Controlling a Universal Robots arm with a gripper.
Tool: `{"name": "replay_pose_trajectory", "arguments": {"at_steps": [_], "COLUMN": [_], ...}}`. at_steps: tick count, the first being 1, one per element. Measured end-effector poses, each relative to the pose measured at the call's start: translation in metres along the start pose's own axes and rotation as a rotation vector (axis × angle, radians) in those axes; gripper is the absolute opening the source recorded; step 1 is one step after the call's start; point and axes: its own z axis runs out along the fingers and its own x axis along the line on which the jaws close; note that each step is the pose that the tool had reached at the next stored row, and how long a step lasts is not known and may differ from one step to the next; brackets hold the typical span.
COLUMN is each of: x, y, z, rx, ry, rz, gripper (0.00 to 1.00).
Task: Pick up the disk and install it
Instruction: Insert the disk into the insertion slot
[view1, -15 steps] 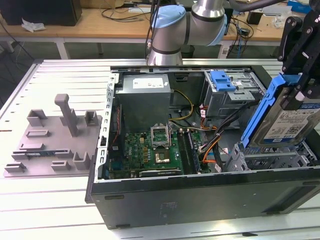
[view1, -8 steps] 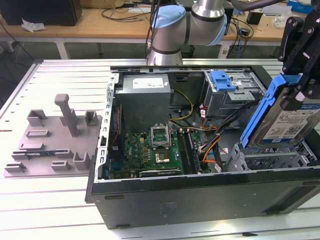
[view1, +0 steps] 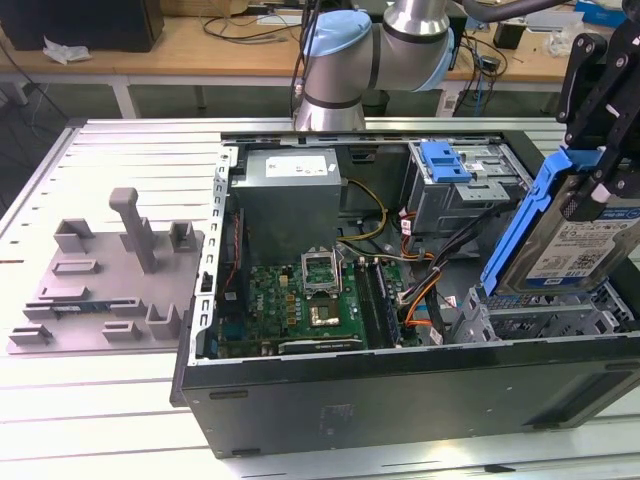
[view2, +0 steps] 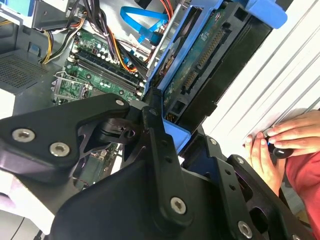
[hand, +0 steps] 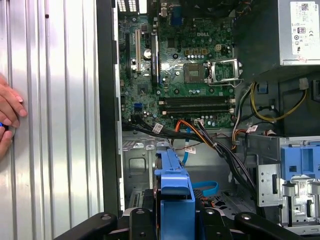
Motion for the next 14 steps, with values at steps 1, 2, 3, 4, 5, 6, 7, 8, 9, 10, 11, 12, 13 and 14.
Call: {"name": "replay_pose_trajectory", "arguments": {"at_steps": [1, 2, 3, 4, 5, 6, 7, 8, 9, 10, 11, 12, 13, 14], "x": [0.0, 0.0, 0.0, 0.0, 0.0, 0.0, 0.0, 0.0, 0.0, 0.0, 0.0, 0.0, 0.0, 0.0], "y": [0.0, 0.0, -0.0001, -0.0001, -0.0001, -0.0001, -0.0001, -0.0001, -0.0001, -0.0001, -0.0001, -0.0001, -0.0001, -0.0001], "z": [0.0, 0.0, 0.0, 0.0001, 0.0002, 0.0002, 0.0003, 0.0004, 0.0005, 0.0006, 0.0006, 0.0007, 0.0007, 0.0007], "rx": [-0.0001, -0.0001, -0.0001, 0.0, -0.0002, -0.0002, -0.0003, -0.0005, -0.0007, -0.0008, -0.0008, -0.0008, -0.0008, -0.0008], "ry": [0.0, 0.0001, 0.0002, 0.0001, 0.0002, 0.0002, 0.0002, 0.0003, 0.0003, 0.0003, 0.0003, 0.0003, 0.0004, 0.0004], "rz": [0.0, 0.0, 0.0, -0.001, -0.004, -0.005, -0.007, -0.011, -0.015, -0.016, -0.017, -0.017, -0.017, -0.017], "gripper": [0.36, 0.36, 0.36, 0.36, 0.36, 0.36, 0.36, 0.36, 0.36, 0.36, 0.36, 0.36, 0.36, 0.36]}}
